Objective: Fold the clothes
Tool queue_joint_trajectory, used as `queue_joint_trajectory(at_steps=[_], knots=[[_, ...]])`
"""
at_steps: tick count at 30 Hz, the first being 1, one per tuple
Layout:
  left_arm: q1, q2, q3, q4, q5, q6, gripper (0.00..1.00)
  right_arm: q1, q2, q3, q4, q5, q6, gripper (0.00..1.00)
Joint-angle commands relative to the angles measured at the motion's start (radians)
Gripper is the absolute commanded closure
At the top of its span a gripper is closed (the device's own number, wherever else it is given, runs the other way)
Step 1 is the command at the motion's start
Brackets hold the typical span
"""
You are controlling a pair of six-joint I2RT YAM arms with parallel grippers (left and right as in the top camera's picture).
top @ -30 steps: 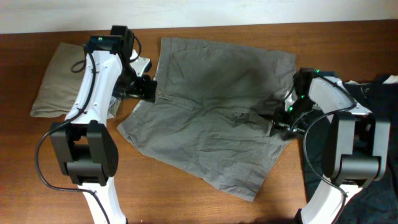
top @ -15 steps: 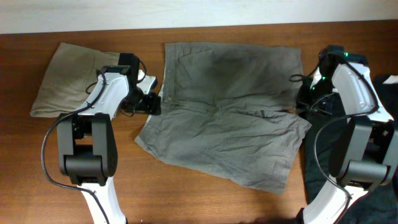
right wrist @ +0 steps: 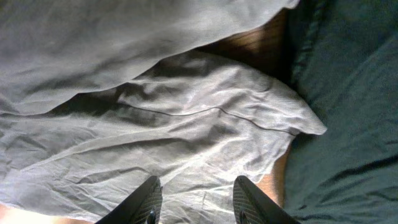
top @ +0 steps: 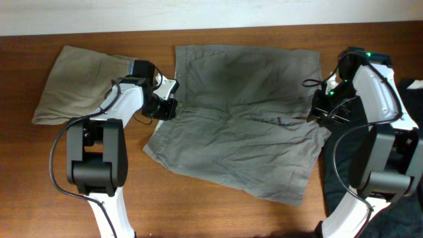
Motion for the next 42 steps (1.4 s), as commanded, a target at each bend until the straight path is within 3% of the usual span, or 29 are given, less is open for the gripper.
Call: queue_joint_trajectory(at_steps=[1, 4, 6, 8, 13, 16, 17, 18, 19, 21, 23, 24, 25, 26, 27, 32, 34, 35, 36, 38, 42], knots=[[0.090, 0.036, -0.015, -0.006, -0.252, -0.214, 1.00, 0.091, -0.006, -0.068, 0.008, -0.018, -0.009, 0.58], [0.216, 0.036, -0.015, -0.047, -0.232, -0.253, 1.00, 0.143, -0.005, -0.182, 0.089, 0.027, 0.053, 0.59], [0.256, 0.036, -0.015, -0.061, -0.172, -0.225, 1.00, 0.172, -0.005, -0.329, 0.235, 0.036, 0.081, 0.59], [0.258, 0.036, -0.015, -0.066, -0.169, -0.226, 1.00, 0.170, -0.005, -0.439, 0.373, 0.064, 0.103, 0.96], [0.257, 0.035, -0.005, -0.062, -0.107, -0.200, 0.98, 0.098, -0.005, -0.381, 0.475, 0.156, 0.103, 0.96], [0.257, 0.035, 0.027, -0.071, -0.029, -0.200, 0.94, 0.049, -0.006, -0.264, 0.410, 0.083, 0.048, 0.96], [0.257, 0.035, 0.038, -0.077, -0.013, -0.199, 0.93, 0.046, -0.006, -0.247, 0.363, 0.010, -0.012, 0.78], [0.255, 0.035, 0.045, -0.081, -0.002, -0.198, 0.90, 0.047, -0.006, -0.244, 0.312, -0.063, -0.061, 0.50], [0.254, 0.035, 0.047, -0.082, 0.011, -0.187, 0.86, 0.053, -0.005, -0.250, 0.279, -0.108, -0.083, 0.45], [0.252, 0.033, 0.051, -0.088, 0.027, -0.158, 0.73, 0.085, -0.005, -0.276, 0.267, -0.150, -0.091, 0.43], [0.251, 0.033, 0.061, -0.101, 0.026, -0.158, 0.67, 0.132, -0.005, -0.320, 0.308, -0.150, -0.090, 0.41], [0.251, 0.033, 0.064, -0.107, 0.026, -0.158, 0.66, 0.165, -0.005, -0.357, 0.358, -0.141, -0.090, 0.43], [0.251, 0.033, 0.064, -0.111, 0.026, -0.145, 0.66, 0.187, -0.005, -0.386, 0.407, -0.121, -0.080, 0.59], [0.251, 0.033, 0.064, -0.118, 0.025, -0.129, 0.66, 0.200, -0.004, -0.407, 0.447, -0.068, -0.041, 0.83], [0.251, 0.033, 0.064, -0.122, 0.025, -0.123, 0.66, 0.203, -0.004, -0.410, 0.469, -0.004, -0.005, 0.95], [0.251, 0.033, 0.064, -0.121, 0.025, -0.119, 0.65, 0.131, -0.004, -0.322, 0.581, 0.212, 0.076, 0.96], [0.251, 0.033, 0.064, -0.104, 0.025, -0.120, 0.51, 0.082, -0.004, -0.229, 0.596, 0.205, 0.076, 0.96], [0.251, 0.033, 0.065, -0.096, 0.025, -0.120, 0.49, 0.072, -0.004, -0.176, 0.574, 0.187, 0.048, 0.76], [0.252, 0.033, 0.079, -0.109, 0.025, -0.119, 0.49, 0.072, -0.004, -0.136, 0.531, 0.180, 0.026, 0.48], [0.256, 0.033, 0.145, -0.180, 0.026, -0.119, 0.49, 0.073, -0.004, -0.039, 0.399, 0.180, 0.016, 0.39], [0.259, 0.005, 0.501, -0.550, 0.016, -0.041, 0.48, 0.072, -0.034, 0.164, 0.139, 0.034, -0.039, 0.35]])
